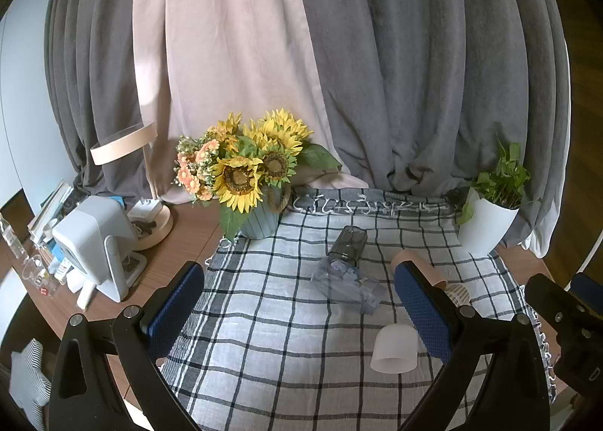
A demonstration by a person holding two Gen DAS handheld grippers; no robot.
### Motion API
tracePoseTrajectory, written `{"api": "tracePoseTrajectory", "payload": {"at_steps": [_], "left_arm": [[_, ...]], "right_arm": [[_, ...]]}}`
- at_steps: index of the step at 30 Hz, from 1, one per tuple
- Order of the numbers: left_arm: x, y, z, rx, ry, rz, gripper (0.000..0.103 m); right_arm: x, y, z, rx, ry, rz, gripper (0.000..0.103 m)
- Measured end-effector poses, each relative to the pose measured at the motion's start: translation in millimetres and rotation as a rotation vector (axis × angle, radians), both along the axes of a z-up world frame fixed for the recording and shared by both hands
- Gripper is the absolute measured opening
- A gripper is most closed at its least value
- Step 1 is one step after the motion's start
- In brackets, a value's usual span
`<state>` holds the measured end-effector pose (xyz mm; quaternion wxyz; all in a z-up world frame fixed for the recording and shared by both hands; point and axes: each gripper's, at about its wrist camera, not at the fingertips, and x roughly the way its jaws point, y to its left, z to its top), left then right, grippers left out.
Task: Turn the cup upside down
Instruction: 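Move the right gripper toward the tan paper cup lying on its side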
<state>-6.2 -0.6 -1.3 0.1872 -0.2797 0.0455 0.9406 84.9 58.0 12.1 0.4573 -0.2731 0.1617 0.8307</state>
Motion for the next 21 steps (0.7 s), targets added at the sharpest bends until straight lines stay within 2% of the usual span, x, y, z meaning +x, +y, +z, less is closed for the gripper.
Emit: {"api": "tracePoseTrajectory", "payload": {"at_steps": [21], "left_arm": [[-4.2, 7.8, 2.7, 0.01, 0.005, -0.04, 0.103]], "right_arm": [[-2.1, 1.6, -3.7, 0.005, -0.002, 0.005, 0.091]]}}
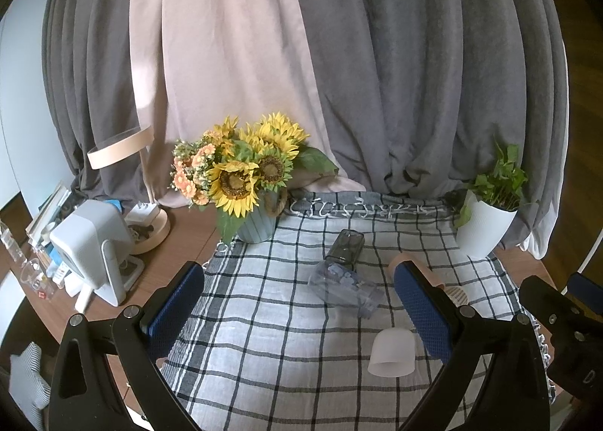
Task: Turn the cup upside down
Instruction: 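Move the right gripper toward the tan paper cup lying on its side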
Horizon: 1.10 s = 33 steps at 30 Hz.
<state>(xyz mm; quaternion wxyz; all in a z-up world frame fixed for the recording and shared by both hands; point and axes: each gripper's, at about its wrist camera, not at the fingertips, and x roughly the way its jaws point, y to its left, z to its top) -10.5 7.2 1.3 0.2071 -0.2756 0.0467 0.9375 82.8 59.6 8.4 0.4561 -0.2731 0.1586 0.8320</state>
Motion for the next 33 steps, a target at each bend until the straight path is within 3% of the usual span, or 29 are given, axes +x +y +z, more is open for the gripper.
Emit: {"api": "tracePoseTrajectory", "payload": {"at_steps": [21, 27, 33], "left_arm": [[-6.0, 3.0, -6.2, -0.002, -0.024, -0.089, 0.103], [-27.8, 24.7, -19.4, -0.032, -0.091, -0.083, 0.103], [-53.6, 52.5, -37.4, -0.061, -0.144, -0.065, 0.103]], "right_arm": [[-1.5, 5.1, -4.8, -0.006, -0.001, -0.003, 0.091], [-8.3, 24.0, -10.4, -0.04, -0.016, 0.0, 0.091], [-30.1, 70.2, -23.4, -0.127, -0.083, 0.044, 0.09]]}}
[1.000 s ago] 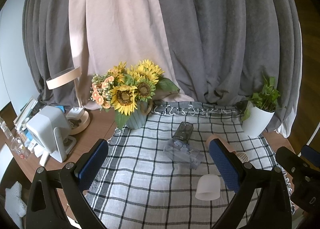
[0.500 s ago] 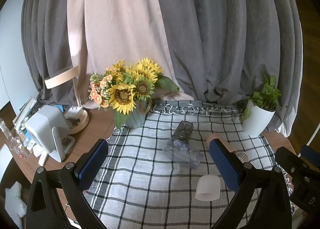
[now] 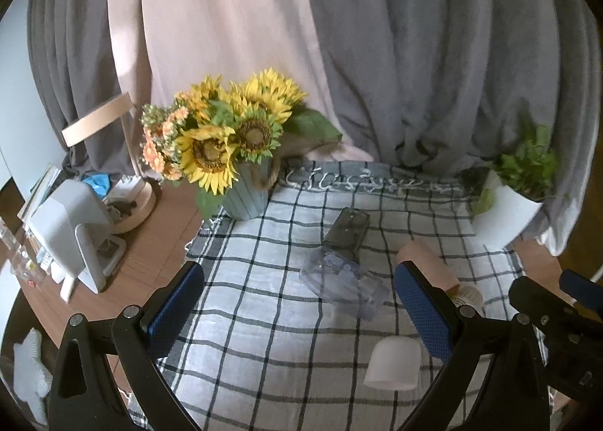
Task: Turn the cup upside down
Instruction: 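Move the right gripper toward the tan paper cup lying on its side, then close the right gripper around the tan paper cup's body, then lift the tan cup with the right gripper and turn it rim down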
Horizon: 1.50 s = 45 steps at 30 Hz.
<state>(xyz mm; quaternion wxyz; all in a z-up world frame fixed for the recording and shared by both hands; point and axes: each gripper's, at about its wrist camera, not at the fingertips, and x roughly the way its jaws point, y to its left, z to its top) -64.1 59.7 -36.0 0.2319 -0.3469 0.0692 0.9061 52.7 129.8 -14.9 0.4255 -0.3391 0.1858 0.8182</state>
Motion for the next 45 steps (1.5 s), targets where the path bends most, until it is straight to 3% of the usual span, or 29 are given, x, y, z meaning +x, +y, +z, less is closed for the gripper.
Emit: {"api": "tracePoseTrajectory", "payload": {"at_steps": [3, 4, 17, 25, 31, 34, 40, 45], "left_arm": [[-16.6, 15.0, -13.0, -0.018, -0.04, 0.022, 0.103], [-20.5, 17.6, -16.1, -0.012, -0.052, -0.163, 0.103], [-67.1, 93.4, -76.7, -0.17, -0.212, -0.103, 0.103], [-76.5, 114.7, -99.5, -0.234, -0.233, -0.084, 0.103], [-78.5, 122.5, -104.5, -0.267, -0.219, -0.082, 0.103], [-78.2, 125.4, -106.7, -0.282, -0.211, -0.091, 0.103], [-76.8, 121.0, -104.8, -0.28, -0.204, -0.112, 0.103], [-72.4, 107.4, -90.6, -0.245, -0.182, -0.147, 0.103]], "right_arm": [[-14.0, 27.3, -10.0, -0.044, -0.051, 0.026, 0.09], [-19.1, 38.9, -14.6, -0.067, -0.065, 0.039, 0.09], [-73.5, 162.7, -100.4, -0.402, -0.29, 0.097, 0.09], [-92.9, 196.9, -155.0, -0.519, -0.412, 0.115, 0.09], [-97.5, 206.9, -184.6, -0.581, -0.438, 0.126, 0.087], [-98.3, 209.4, -191.2, -0.593, -0.437, 0.12, 0.075], [-95.2, 211.4, -185.3, -0.589, -0.408, 0.097, 0.074], [-94.6, 201.4, -154.9, -0.525, -0.37, 0.087, 0.074]]}}
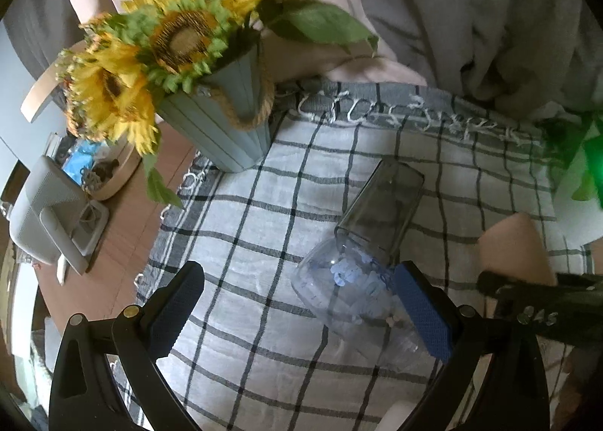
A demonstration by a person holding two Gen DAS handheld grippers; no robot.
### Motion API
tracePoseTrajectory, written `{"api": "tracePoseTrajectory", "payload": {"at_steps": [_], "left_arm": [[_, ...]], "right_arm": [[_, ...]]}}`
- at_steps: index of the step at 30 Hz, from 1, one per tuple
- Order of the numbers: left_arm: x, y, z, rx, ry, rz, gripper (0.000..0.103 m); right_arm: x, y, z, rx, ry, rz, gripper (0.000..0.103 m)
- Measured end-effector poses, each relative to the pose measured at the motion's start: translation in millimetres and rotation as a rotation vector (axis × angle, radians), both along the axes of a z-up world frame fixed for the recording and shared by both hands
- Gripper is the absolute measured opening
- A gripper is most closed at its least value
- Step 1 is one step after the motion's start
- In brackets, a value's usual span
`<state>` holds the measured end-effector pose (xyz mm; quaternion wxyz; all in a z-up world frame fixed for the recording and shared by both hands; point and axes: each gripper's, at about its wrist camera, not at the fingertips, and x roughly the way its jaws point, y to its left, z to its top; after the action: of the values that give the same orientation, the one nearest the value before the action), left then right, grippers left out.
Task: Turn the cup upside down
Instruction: 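Lift the tan cup with the right gripper and turn it rim down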
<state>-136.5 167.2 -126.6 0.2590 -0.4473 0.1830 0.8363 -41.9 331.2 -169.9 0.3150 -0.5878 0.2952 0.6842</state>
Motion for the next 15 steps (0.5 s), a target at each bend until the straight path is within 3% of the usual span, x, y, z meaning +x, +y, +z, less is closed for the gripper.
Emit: {"api": "tracePoseTrajectory", "payload": {"at_steps": [6, 9, 12, 15], "left_arm": [[4.9, -32.3, 14.4, 0.065, -0.025, -0.074, 0.103], [2.9, -54.4, 13.8, 0.086, -0.085, -0.128, 0.103], [-6.0, -81.6, 8.6, 0.105, -0.148, -0.134, 0.103], [-12.5, -108.7, 6.0, 0.09, -0.135, -0.114, 0.103]], "right_arm": [[8.0, -38.3, 62.2, 0.157, 0.082, -0.004, 0.074], [17.1, -67.7, 91.0, 0.216, 0.149, -0.008, 0.074], [23.3, -96.0, 100.7, 0.216, 0.209, -0.018, 0.074], [21.2, -123.0, 91.9, 0.183, 0.246, -0.02, 0.074]]}}
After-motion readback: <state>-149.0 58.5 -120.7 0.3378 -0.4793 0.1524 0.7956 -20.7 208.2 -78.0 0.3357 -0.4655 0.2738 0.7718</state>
